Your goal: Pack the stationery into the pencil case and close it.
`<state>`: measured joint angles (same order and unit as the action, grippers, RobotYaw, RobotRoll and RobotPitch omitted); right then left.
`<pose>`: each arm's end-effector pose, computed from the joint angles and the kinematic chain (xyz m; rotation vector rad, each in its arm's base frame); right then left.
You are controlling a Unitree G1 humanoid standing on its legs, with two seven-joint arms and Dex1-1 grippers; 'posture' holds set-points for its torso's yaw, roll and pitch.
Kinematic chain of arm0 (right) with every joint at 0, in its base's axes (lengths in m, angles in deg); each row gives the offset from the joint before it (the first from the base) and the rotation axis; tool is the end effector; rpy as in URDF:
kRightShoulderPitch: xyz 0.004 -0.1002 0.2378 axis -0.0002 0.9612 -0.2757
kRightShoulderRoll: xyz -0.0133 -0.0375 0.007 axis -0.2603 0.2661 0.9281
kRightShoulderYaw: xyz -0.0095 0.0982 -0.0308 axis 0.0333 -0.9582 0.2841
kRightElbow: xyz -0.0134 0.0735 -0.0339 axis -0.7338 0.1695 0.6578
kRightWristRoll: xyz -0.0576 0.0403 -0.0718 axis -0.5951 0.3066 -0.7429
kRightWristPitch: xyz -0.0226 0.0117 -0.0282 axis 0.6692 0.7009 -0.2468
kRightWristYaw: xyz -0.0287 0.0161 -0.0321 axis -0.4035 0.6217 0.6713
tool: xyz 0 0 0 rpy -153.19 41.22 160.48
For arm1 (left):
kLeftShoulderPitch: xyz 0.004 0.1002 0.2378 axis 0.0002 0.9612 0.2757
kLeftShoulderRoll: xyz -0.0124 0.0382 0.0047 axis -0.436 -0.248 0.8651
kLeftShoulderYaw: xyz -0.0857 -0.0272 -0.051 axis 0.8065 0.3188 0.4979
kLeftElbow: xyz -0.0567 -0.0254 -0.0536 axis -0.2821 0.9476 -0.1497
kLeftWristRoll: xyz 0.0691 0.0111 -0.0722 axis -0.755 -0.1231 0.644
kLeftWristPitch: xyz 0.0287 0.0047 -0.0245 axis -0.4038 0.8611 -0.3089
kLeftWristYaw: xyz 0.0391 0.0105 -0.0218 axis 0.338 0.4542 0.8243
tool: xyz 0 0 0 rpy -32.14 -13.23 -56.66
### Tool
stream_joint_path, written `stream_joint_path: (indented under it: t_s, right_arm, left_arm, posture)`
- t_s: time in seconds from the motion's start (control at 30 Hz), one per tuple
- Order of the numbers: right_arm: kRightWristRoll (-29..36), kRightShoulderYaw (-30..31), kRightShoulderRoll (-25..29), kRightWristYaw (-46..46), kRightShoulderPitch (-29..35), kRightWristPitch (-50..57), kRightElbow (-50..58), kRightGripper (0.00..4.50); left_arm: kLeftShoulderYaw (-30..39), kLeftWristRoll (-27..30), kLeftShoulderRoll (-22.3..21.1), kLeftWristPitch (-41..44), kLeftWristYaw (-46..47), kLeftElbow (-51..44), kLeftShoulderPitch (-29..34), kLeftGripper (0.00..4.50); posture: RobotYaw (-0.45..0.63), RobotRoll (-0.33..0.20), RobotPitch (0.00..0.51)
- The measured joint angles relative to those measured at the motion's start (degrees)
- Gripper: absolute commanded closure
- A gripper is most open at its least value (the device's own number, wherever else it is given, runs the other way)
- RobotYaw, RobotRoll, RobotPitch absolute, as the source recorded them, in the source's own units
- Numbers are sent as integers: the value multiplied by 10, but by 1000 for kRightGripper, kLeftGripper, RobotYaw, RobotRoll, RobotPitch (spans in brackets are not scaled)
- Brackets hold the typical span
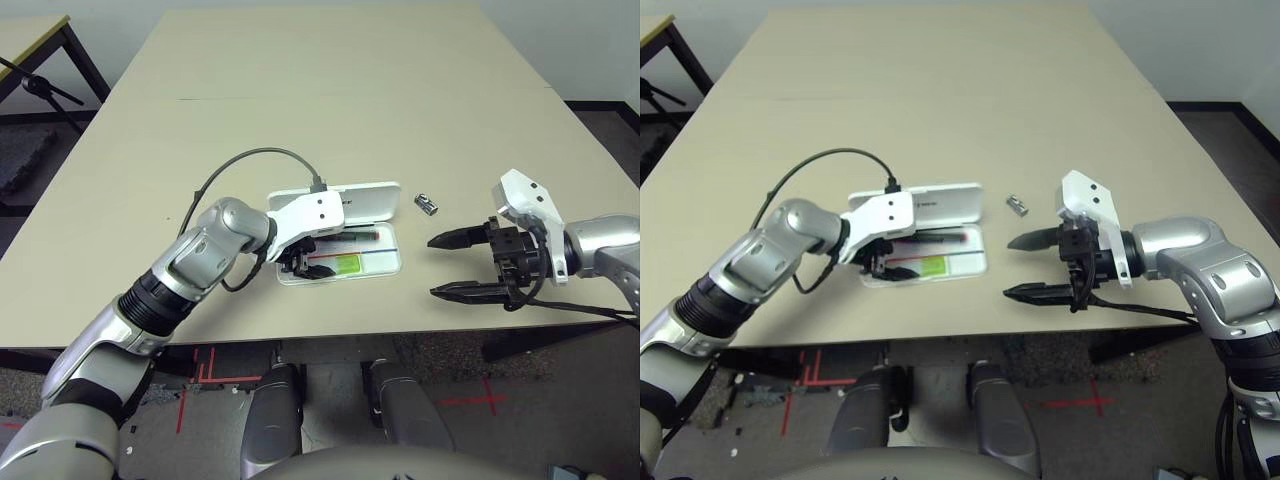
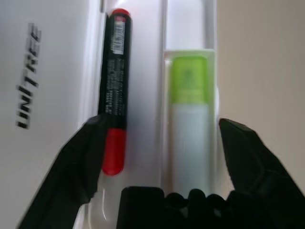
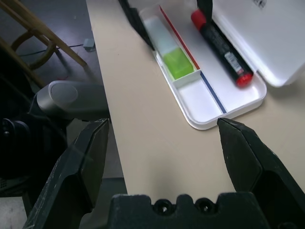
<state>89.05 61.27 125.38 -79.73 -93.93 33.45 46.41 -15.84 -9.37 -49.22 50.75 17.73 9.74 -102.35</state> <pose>0.2382 -0.2480 0.1866 -0.2983 0.4254 1.3359 0.2766 0.1494 0.1750 0.7776 0.4681 -1.2841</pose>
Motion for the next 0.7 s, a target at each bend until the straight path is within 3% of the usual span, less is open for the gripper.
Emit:
stream_joint_path:
  t_s: [0.33,0.53,0.7]
  right_arm:
    - [-11,9,-8,-7,-20,-17,-25,0]
    - [-20,13,-13,-12,-25,-25,-40,0]
    - [-22,13,-13,-19,-26,-32,-48,0]
  left_arm:
    - [104,75,-61,36,-32,-109,10,24]
    - [190,119,-155,37,-59,-126,55,24]
    - [244,157,-187,36,-74,-146,81,24]
  posture:
    - [-87,0,137]
    - [-86,0,130]
    - [-87,0,125]
